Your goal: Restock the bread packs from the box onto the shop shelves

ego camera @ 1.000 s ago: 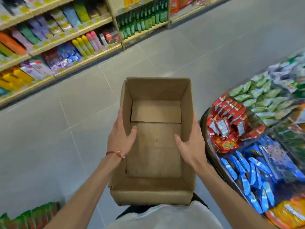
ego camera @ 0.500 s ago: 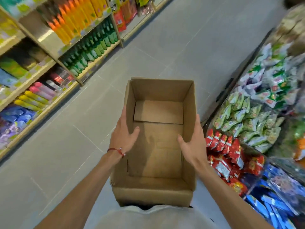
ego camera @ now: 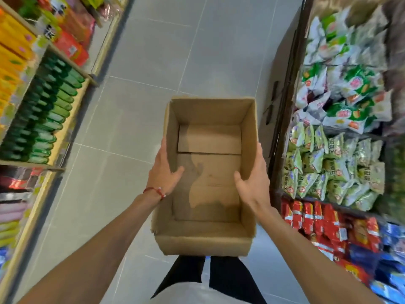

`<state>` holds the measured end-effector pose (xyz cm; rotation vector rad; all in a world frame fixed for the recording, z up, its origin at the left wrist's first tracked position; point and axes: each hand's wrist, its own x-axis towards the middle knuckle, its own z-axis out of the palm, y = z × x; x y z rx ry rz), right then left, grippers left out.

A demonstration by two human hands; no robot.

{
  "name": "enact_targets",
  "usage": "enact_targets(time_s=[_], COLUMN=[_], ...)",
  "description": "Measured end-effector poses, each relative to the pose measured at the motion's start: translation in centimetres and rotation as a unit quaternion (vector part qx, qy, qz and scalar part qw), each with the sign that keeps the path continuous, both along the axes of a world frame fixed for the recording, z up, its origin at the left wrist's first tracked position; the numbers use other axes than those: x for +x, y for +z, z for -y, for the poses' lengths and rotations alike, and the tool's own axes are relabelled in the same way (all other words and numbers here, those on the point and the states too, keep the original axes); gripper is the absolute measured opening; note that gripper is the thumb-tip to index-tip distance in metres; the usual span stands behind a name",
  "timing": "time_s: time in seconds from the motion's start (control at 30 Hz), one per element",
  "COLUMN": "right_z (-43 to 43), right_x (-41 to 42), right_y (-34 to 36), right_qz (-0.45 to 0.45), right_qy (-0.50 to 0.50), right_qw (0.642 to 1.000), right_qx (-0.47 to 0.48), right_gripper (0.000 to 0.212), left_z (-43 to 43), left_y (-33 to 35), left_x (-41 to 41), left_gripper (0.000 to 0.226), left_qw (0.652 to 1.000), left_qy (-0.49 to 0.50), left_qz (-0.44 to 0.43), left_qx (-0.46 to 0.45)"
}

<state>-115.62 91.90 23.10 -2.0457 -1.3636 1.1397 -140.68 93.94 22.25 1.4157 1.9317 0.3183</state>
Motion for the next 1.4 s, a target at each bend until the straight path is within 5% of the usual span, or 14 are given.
enact_targets(time_s=[0.93, 1.13, 1.4], right_z=[-15.4, -15.5, -12.7], right_x=[3.6, 4.6, 2.1], right_y=[-53.1, -53.3, -38.2], right_qz=[0.092, 0.093, 0.016], right_qy=[-0.09, -0.055, -0.134], right_qw=[0.989, 0.986, 0.976], right_qx=[-0.07, -0.127, -0.169], right_gripper=[0.114, 0.121, 0.078], left_z=[-21.2, -21.2, -16.2], left_y=[-53.7, -53.4, -36.9], left_x=[4.2, 3.6, 2.4], left_gripper=[0.105, 0.104, 0.072], left_qw=[0.989, 0.98, 0.972], left_qy=[-0.113, -0.119, -0.096], left_qz=[0.077, 0.114, 0.118], left_qx=[-0.063, -0.111, -0.177])
